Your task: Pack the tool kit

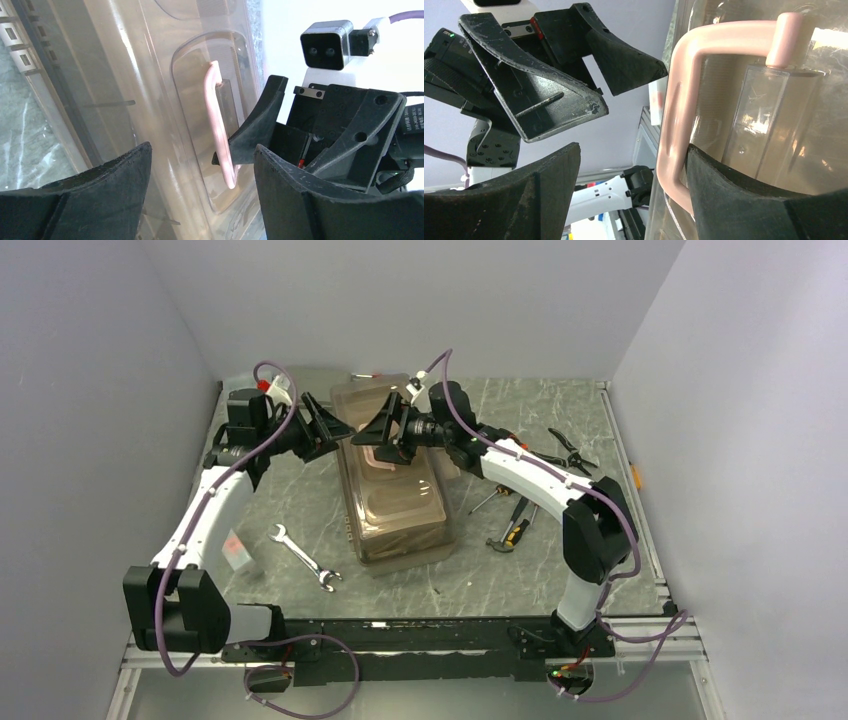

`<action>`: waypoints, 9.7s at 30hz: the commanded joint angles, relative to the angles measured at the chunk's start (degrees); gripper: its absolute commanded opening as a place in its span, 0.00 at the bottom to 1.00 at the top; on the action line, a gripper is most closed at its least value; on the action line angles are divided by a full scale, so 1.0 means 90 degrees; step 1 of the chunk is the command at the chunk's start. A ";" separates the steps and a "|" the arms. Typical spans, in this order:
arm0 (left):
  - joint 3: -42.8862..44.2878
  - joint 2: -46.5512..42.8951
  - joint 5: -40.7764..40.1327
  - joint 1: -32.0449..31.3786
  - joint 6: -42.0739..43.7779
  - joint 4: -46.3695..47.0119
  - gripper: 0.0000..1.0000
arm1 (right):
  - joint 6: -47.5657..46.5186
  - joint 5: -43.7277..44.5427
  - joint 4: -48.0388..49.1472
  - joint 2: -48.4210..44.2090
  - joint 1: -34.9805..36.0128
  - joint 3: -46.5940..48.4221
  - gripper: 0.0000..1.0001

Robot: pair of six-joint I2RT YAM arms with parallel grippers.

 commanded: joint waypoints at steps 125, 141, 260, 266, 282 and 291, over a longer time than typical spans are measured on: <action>-0.0711 -0.0171 -0.0400 -0.0763 -0.0648 0.0912 0.20 | 0.0798 -0.1661 0.1893 0.0406 0.0256 -0.0144 0.76; -0.0481 -0.0342 -0.0974 -0.0750 -0.0055 0.0177 0.21 | -0.1032 0.3074 -0.3822 -0.0734 0.0343 0.1247 0.77; 0.0379 0.0255 0.1650 -0.0489 0.0200 0.0089 0.61 | 0.0847 0.0116 0.3260 -0.1336 -0.0050 -0.2805 0.41; 0.0347 0.0450 0.1635 -0.0633 0.0247 0.0013 0.61 | 0.0833 0.0084 0.3303 -0.1329 -0.0047 -0.2771 0.40; 0.0456 0.1014 0.1818 -0.1096 -0.0041 0.0385 0.63 | 0.0743 -0.0001 0.3262 -0.1309 -0.0049 -0.2734 0.39; 0.0772 0.1383 0.1527 -0.1315 0.0294 0.0016 0.58 | 0.0510 0.0002 0.2884 -0.1445 -0.0058 -0.2684 0.53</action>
